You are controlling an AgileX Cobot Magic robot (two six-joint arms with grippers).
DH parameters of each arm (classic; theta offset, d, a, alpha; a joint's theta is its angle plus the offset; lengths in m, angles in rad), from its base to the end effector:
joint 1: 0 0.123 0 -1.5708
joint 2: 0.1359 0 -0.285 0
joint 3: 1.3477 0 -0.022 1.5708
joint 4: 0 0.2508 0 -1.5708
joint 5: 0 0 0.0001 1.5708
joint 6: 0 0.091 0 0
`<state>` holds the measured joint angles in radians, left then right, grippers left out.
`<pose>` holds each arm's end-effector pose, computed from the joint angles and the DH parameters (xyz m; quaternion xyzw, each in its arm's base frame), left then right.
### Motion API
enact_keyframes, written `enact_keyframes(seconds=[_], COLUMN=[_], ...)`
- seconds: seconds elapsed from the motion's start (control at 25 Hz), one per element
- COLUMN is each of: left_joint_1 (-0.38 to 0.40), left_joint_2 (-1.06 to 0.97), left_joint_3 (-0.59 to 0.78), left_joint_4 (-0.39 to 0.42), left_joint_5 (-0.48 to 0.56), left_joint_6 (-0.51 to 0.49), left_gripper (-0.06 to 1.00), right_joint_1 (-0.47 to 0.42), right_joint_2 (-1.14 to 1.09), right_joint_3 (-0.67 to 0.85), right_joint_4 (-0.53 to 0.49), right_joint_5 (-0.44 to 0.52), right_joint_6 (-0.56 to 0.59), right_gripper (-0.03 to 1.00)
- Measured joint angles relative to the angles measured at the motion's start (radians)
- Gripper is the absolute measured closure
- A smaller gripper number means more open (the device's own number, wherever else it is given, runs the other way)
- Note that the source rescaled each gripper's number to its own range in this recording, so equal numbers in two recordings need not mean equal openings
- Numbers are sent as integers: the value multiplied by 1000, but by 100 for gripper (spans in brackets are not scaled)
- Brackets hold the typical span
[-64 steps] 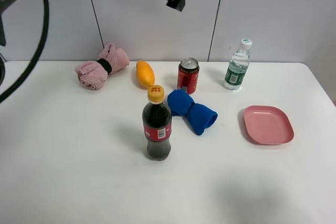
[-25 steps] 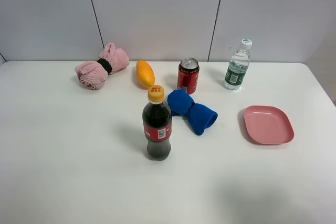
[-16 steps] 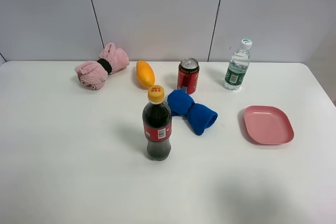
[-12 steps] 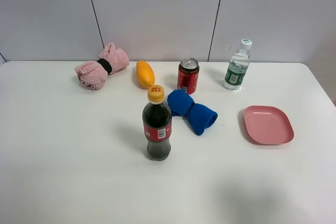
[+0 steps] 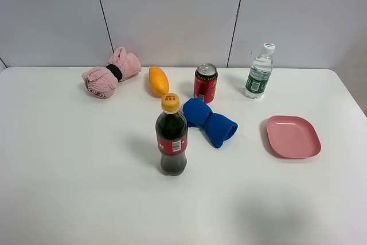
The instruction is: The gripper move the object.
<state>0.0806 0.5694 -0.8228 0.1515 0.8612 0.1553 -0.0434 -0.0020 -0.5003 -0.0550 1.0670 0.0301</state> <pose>0.0895 0.0177 0.3677 0.0461 0.8617 0.1327 0.4876 -0.0057 -0.0041 0.2770 0.0326 0.8533 -0.0309 0.5194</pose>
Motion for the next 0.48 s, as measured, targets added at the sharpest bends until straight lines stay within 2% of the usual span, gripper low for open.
enact_keyframes(seconds=[0.16,0.2,0.36,0.48], left_joint_1=[0,0,0,0], left_joint_2=[-162,-253,-372,-429], left_joint_3=[85,123,154,185], left_joint_4=[-8,-39,-111,-129], left_joint_5=[-8,-3,69,117], left_joint_6=[0,0,0,0], left_gripper=[-5,-5,-5,-5], right_joint_1=[0,0,0,0], right_joint_2=[0,0,0,0], right_joint_3=[0,0,0,0], right_joint_4=[0,0,0,0], right_joint_5=[0,0,0,0], right_joint_6=[0,0,0,0], right_gripper=[-3,-3,-3,-3])
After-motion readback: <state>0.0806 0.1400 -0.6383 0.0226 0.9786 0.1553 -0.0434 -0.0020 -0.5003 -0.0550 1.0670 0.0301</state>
